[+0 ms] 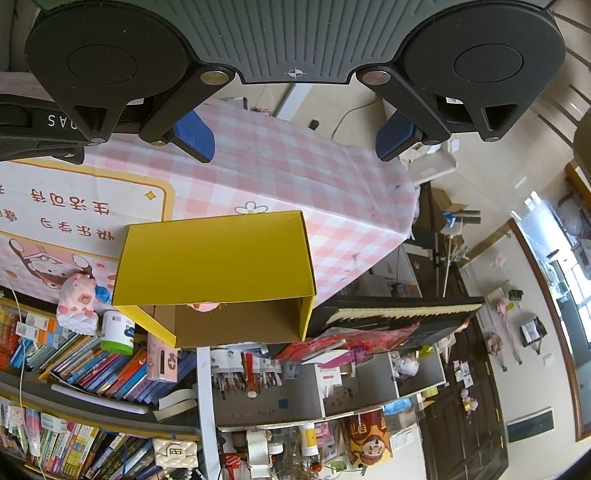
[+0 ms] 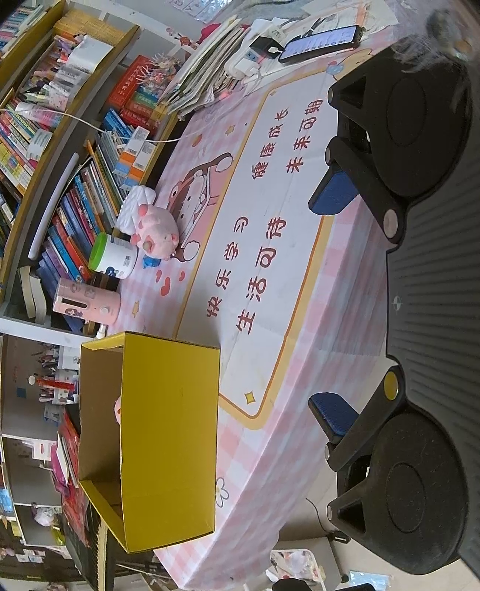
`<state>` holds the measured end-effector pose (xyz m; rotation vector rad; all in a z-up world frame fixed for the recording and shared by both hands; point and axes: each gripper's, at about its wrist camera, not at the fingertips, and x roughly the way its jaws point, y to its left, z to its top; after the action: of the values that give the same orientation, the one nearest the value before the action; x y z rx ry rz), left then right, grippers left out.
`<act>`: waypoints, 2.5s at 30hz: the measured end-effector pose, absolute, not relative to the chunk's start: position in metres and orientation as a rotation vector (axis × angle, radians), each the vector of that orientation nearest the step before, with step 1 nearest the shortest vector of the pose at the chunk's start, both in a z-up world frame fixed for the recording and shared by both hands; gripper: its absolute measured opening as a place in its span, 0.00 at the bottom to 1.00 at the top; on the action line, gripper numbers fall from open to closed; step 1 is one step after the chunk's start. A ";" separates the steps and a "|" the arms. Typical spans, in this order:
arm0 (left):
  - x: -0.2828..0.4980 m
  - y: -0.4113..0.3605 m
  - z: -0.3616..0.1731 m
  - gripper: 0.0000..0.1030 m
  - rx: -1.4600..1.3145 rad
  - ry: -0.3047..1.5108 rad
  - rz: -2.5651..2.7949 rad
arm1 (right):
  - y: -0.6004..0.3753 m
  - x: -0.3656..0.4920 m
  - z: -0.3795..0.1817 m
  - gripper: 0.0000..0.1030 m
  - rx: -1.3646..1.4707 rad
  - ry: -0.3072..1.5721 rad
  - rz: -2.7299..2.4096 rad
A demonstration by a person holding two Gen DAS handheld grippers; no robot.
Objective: Organize objects
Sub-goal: 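Withdraw both grippers from the yellow box toward the pink pig plush, then grasp the pink pig plush with the left gripper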
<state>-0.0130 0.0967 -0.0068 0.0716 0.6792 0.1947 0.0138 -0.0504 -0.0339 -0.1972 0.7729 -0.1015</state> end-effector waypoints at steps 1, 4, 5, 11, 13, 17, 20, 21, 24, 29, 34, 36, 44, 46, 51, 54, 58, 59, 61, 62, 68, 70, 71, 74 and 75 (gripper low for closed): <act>-0.013 0.096 -0.007 0.93 0.071 0.679 0.192 | -0.051 0.014 -0.034 1.00 -0.197 0.773 -0.103; -0.011 0.092 -0.007 0.93 0.071 0.679 0.178 | -0.055 0.012 -0.034 1.00 -0.199 0.773 -0.113; -0.010 0.090 -0.008 0.93 0.072 0.679 0.170 | -0.058 0.011 -0.034 1.00 -0.198 0.773 -0.119; 0.001 0.069 -0.008 0.93 0.092 0.673 0.106 | -0.081 0.010 -0.035 1.00 -0.170 0.780 -0.187; 0.005 0.060 -0.008 0.93 0.104 0.669 0.076 | -0.090 0.009 -0.034 1.00 -0.155 0.778 -0.217; 0.015 0.039 -0.009 0.93 0.131 0.666 0.017 | -0.111 0.010 -0.034 1.00 -0.130 0.782 -0.270; 0.022 0.024 -0.010 0.93 0.143 0.663 -0.021 | -0.126 0.012 -0.035 1.00 -0.112 0.785 -0.303; 0.024 0.019 -0.010 0.93 0.146 0.663 -0.033 | -0.132 0.013 -0.036 1.00 -0.106 0.787 -0.315; 0.033 0.004 -0.011 0.93 0.148 0.659 -0.066 | -0.146 0.019 -0.037 1.00 -0.096 0.792 -0.337; 0.050 -0.020 -0.011 0.93 0.143 0.663 -0.102 | -0.170 0.035 -0.037 1.00 -0.098 0.798 -0.353; 0.068 -0.043 -0.012 0.93 0.127 0.665 -0.107 | -0.194 0.060 -0.036 1.00 -0.113 0.805 -0.345; 0.077 -0.052 -0.013 0.93 0.120 0.672 -0.106 | -0.201 0.071 -0.036 1.00 -0.124 0.809 -0.335; 0.107 -0.082 -0.018 0.93 0.092 0.689 -0.086 | -0.231 0.113 -0.038 1.00 -0.155 0.818 -0.294; 0.114 -0.090 -0.019 0.93 0.088 0.691 -0.080 | -0.238 0.122 -0.038 1.00 -0.160 0.819 -0.283; 0.130 -0.110 -0.022 0.93 0.082 0.700 -0.060 | -0.257 0.143 -0.039 1.00 -0.166 0.816 -0.250; 0.139 -0.119 -0.024 0.92 0.080 0.703 -0.040 | -0.267 0.155 -0.041 1.00 -0.163 0.819 -0.223; 0.151 -0.129 -0.023 0.91 0.073 0.699 -0.018 | -0.279 0.170 -0.039 1.00 -0.137 0.800 -0.179; 0.153 -0.132 -0.022 0.91 0.072 0.694 -0.015 | -0.282 0.174 -0.038 1.00 -0.128 0.791 -0.168; 0.159 -0.138 -0.021 0.91 0.069 0.681 -0.011 | -0.289 0.183 -0.035 1.00 -0.112 0.767 -0.149; 0.163 -0.140 -0.020 0.91 0.069 0.677 -0.010 | -0.292 0.187 -0.034 1.00 -0.106 0.754 -0.144; 0.193 -0.158 -0.025 0.91 0.070 0.683 -0.006 | -0.310 0.213 -0.030 1.00 -0.085 0.709 -0.118; 0.204 -0.164 -0.027 0.91 0.071 0.681 -0.009 | -0.316 0.223 -0.029 1.00 -0.083 0.699 -0.111; 0.210 -0.167 -0.028 0.91 0.070 0.680 -0.013 | -0.320 0.228 -0.028 1.00 -0.081 0.690 -0.113; 0.232 -0.175 -0.034 0.91 0.060 0.679 -0.023 | -0.329 0.239 -0.024 1.00 -0.067 0.661 -0.133; 0.238 -0.178 -0.036 0.91 0.058 0.680 -0.026 | -0.333 0.243 -0.022 1.00 -0.062 0.650 -0.138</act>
<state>0.2384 -0.1781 -0.0364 0.0584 0.6804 -0.0264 0.2428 -0.3333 -0.0223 -0.0616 0.6501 -0.1384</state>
